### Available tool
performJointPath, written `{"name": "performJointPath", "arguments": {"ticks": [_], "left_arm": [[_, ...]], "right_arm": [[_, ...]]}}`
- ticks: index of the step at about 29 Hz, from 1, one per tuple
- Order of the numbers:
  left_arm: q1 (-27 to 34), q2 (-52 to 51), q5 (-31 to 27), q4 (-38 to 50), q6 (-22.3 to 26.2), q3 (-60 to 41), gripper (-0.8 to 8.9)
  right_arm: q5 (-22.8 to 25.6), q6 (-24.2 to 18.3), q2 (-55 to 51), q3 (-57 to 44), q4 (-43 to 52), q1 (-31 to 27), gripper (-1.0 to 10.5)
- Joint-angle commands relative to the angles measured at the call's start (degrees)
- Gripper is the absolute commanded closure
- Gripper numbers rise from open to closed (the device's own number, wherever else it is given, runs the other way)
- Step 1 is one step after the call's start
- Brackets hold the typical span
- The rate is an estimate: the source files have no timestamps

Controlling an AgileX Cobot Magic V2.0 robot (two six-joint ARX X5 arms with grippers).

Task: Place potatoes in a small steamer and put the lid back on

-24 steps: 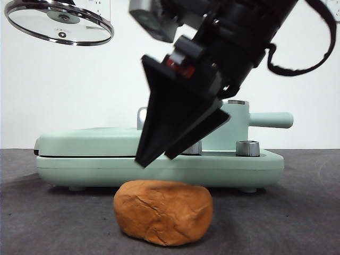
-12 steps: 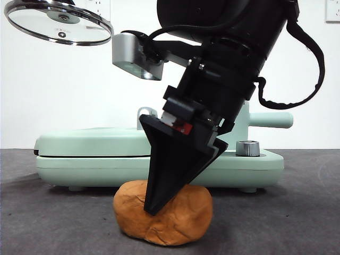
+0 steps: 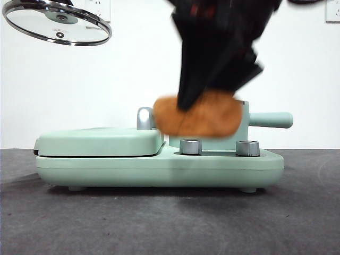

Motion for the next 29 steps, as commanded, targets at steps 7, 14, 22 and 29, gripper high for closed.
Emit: {"name": "performJointPath", "arguments": {"ticks": [7, 14, 22, 29], "left_arm": [[-0.1, -0.3, 0.1, 1.6, -1.6, 1.0, 8.02], [-0.1, -0.3, 0.1, 1.6, -2.9, 1.0, 8.02], [-0.1, -0.3, 0.1, 1.5, -3.2, 1.0, 8.02], [-0.1, -0.3, 0.1, 1.5, -4.4, 1.0, 8.02]], "right_arm": [[-0.7, 3.5, 2.6, 15.9, -5.8, -12.6, 7.5], [-0.7, 2.6, 9.2, 23.5, -3.1, -18.3, 7.5], [-1.2, 1.6, 19.8, 33.2, -2.3, -20.9, 7.5], [-1.0, 1.3, 26.4, 36.5, -0.4, -21.4, 7.5]]}}
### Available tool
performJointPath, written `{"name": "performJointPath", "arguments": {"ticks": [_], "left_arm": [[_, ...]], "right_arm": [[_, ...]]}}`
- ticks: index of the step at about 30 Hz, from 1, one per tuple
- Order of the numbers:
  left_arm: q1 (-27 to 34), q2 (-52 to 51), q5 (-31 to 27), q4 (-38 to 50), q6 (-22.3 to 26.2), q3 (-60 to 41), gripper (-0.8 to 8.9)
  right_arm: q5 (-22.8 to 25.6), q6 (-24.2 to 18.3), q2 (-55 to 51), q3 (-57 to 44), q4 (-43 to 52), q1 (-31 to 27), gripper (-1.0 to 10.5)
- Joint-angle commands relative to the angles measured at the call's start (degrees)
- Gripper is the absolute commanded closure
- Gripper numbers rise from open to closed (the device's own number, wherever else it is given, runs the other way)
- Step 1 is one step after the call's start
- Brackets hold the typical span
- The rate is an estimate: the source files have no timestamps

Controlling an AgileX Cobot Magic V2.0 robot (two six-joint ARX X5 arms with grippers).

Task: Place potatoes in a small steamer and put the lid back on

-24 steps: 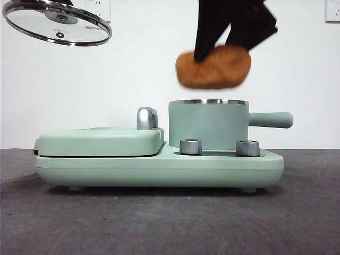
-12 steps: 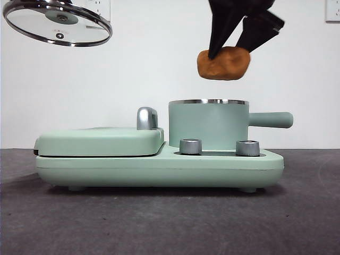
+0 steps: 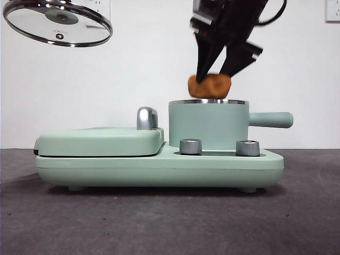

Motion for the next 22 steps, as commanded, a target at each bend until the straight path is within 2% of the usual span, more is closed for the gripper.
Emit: {"name": "performJointPath", "arguments": {"ticks": [1, 14, 18, 22], "left_arm": [[-0.1, -0.3, 0.1, 1.6, -0.7, 1.0, 8.02], [-0.1, 0.4, 0.1, 1.5, -0.5, 1.0, 8.02], [-0.1, 0.5, 0.1, 1.0, -0.5, 1.0, 8.02], [-0.1, 0.5, 0.1, -0.9, -0.5, 1.0, 8.02]], "right_arm": [[-0.2, -0.6, 2.8, 1.9, 1.4, 0.1, 7.5], [0.4, -0.6, 9.4, 1.9, 3.5, -1.3, 7.4], [-0.4, -0.6, 9.3, 1.9, 4.0, -1.2, 6.1], [-2.3, -0.3, 7.9, 1.9, 4.1, -1.3, 6.1]]}}
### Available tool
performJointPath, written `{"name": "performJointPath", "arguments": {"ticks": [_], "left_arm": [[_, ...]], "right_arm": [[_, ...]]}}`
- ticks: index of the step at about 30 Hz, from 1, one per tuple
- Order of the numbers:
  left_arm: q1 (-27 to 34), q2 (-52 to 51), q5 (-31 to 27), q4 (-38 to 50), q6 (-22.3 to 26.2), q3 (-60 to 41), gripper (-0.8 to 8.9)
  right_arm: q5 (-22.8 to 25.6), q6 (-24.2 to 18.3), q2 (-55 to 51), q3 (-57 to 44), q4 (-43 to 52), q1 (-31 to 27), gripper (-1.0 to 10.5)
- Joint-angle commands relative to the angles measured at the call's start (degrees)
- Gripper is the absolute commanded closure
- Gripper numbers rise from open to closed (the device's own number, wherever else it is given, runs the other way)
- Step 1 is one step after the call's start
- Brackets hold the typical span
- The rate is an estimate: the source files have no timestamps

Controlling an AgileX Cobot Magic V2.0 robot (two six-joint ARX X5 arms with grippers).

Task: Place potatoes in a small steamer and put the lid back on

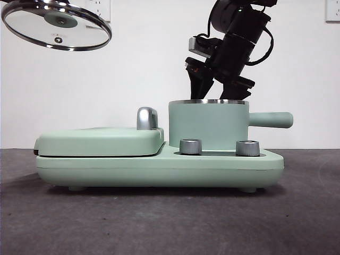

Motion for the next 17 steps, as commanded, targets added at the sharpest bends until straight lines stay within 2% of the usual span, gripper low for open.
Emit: {"name": "performJointPath", "arguments": {"ticks": [1, 11, 13, 17], "left_arm": [[-0.1, 0.4, 0.1, 0.9, 0.0, 1.0, 8.02], [-0.1, 0.4, 0.1, 0.6, 0.0, 1.0, 8.02], [-0.1, 0.4, 0.1, 0.6, 0.0, 1.0, 8.02], [-1.2, 0.4, 0.2, 1.0, 0.0, 1.0, 8.02]], "right_arm": [[0.1, 0.2, -0.6, 1.4, 0.4, 0.2, 6.1], [0.9, 1.0, -12.9, -0.3, -0.7, 0.4, 6.1], [1.0, 1.0, -17.3, -4.1, 1.9, 0.8, 6.1], [1.6, 1.4, -30.1, -19.5, 10.8, 0.8, 6.1]]}}
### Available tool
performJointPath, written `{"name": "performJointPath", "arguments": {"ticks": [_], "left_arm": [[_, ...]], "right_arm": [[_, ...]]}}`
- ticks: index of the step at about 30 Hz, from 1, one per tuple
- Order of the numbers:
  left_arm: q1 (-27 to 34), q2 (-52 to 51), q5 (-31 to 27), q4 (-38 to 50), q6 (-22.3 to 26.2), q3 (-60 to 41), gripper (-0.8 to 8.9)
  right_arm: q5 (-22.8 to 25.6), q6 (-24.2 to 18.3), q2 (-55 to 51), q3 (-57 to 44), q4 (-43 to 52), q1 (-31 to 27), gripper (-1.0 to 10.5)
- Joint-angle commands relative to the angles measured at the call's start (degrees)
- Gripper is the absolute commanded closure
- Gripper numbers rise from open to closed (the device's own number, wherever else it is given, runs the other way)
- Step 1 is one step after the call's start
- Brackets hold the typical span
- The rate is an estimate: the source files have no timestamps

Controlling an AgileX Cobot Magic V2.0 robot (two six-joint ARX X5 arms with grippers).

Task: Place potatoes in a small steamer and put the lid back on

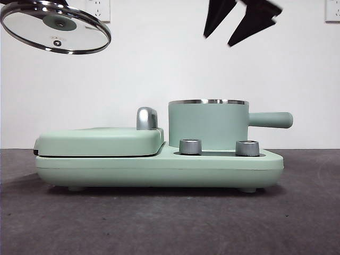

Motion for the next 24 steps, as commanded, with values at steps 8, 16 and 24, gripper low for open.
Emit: {"name": "performJointPath", "arguments": {"ticks": [8, 16, 24], "left_arm": [[-4.9, 2.7, 0.2, 5.6, 0.0, 1.0, 8.02], [-9.8, 7.6, -0.1, 14.0, 0.0, 1.2, 8.02], [-15.3, 16.7, -3.1, 22.6, 0.0, 3.7, 8.02]], "right_arm": [[1.8, 2.3, -22.6, -27.1, 12.2, 0.3, 6.1], [3.3, 2.7, -36.9, -38.2, 12.8, 0.3, 6.1], [8.0, 3.8, -44.5, -40.0, 7.9, 0.3, 6.1]]}}
